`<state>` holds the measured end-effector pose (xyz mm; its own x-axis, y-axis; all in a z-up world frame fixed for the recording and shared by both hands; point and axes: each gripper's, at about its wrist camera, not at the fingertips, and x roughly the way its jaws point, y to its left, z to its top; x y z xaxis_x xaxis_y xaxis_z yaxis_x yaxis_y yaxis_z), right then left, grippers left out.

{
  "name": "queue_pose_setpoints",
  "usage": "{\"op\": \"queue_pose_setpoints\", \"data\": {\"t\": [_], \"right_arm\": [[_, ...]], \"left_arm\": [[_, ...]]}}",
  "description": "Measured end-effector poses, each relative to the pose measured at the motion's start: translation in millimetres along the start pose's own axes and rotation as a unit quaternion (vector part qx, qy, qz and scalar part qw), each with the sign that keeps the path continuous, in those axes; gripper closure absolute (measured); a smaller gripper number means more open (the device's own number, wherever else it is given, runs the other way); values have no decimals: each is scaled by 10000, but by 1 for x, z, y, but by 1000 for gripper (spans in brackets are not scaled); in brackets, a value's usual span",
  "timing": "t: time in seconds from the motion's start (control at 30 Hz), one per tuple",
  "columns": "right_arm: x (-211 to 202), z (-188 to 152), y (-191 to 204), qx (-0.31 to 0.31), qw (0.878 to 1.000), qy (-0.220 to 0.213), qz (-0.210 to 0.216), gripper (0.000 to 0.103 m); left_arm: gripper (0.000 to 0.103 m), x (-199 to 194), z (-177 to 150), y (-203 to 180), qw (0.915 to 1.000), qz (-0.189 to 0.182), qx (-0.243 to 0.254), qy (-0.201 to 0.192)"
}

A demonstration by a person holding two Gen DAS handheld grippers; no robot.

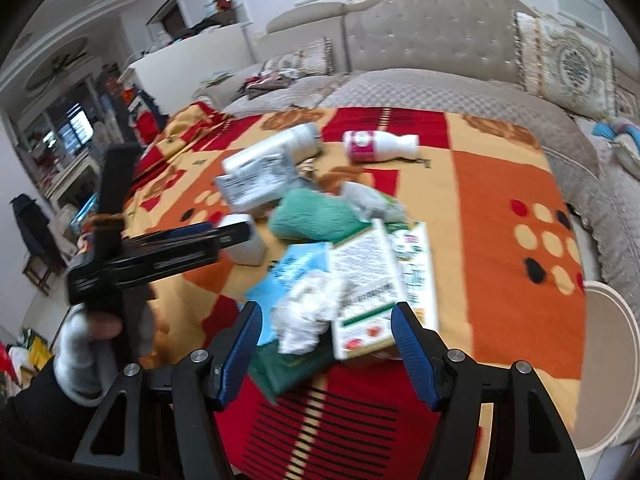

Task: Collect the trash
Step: 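Grasp the white foam block with the left gripper while the right grasps another tissue, then move both items over the beige bin and open both grippers to drop them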

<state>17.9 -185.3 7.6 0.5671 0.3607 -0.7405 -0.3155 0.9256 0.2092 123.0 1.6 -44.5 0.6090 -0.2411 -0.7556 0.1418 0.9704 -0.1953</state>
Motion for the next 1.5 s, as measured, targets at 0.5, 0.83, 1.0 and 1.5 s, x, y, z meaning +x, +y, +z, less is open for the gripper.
{"op": "queue_pose_setpoints", "data": {"t": [0.5, 0.83, 1.0, 1.5], "right_arm": [[67, -9, 38, -1131, 9913, 526, -421, 79], [11, -7, 23, -529, 9980, -61, 346, 81], [-19, -9, 16, -418, 9982, -336, 280, 81], [-70, -28, -51, 83, 9971, -648, -394, 81]], "left_arm": [[69, -11, -1, 13, 9998, -182, 75, 90], [69, -56, 1, -17, 9983, -509, 245, -153], [69, -73, -3, -49, 9959, -713, 498, -252], [69, -75, -11, -145, 9876, -1051, 1153, -160]]}}
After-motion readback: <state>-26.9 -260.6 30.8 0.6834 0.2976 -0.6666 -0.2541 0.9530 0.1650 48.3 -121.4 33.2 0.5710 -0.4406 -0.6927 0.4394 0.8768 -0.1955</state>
